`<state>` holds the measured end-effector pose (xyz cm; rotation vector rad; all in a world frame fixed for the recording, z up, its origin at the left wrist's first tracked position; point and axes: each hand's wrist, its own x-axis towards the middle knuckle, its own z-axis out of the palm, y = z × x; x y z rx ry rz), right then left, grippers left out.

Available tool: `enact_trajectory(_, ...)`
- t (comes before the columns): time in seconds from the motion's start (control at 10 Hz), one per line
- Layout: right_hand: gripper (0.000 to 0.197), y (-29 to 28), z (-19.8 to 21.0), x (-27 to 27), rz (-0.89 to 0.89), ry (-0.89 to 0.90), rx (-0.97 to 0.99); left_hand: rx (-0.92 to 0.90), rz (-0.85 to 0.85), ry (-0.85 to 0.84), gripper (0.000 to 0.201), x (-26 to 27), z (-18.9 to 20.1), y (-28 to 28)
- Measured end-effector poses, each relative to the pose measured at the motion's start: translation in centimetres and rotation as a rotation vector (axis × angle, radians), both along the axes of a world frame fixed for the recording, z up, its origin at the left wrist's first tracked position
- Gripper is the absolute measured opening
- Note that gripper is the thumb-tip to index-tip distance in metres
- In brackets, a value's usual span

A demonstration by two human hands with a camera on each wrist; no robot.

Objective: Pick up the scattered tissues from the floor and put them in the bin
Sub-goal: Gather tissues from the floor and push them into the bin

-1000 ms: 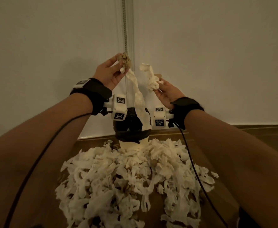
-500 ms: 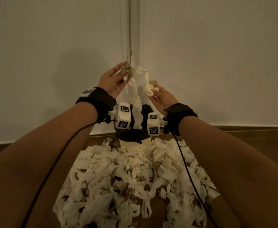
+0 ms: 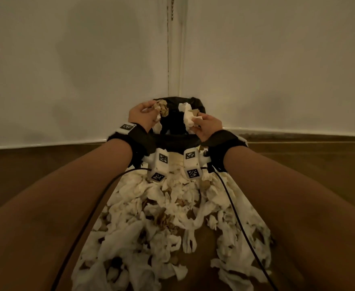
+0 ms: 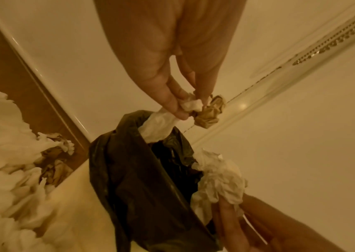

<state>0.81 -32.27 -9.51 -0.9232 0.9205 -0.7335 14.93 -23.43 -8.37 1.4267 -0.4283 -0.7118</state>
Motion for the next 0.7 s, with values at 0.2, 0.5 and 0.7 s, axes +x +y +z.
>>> enact_trajectory(0.2, 0.043, -1.0, -0.1, 0.7, 0.008, 0.023, 0.048, 0.085, -0.038, -0.011, 0.027, -0.6, -0.5, -1.5)
enact_trajectory(0.5, 0.042, -0.1, -1.0, -2.3, 0.064, 0.428, -0.236, 0.011, -0.059, 0.090, 0.032, -2.2, -0.2, 0.4)
enact_trajectory(0.7, 0.034, 2.5, -3.1, -6.2, -0.263, -0.097, 0.212, 0.044, -0.032, 0.060, 0.018, -4.9, -1.7, 4.1)
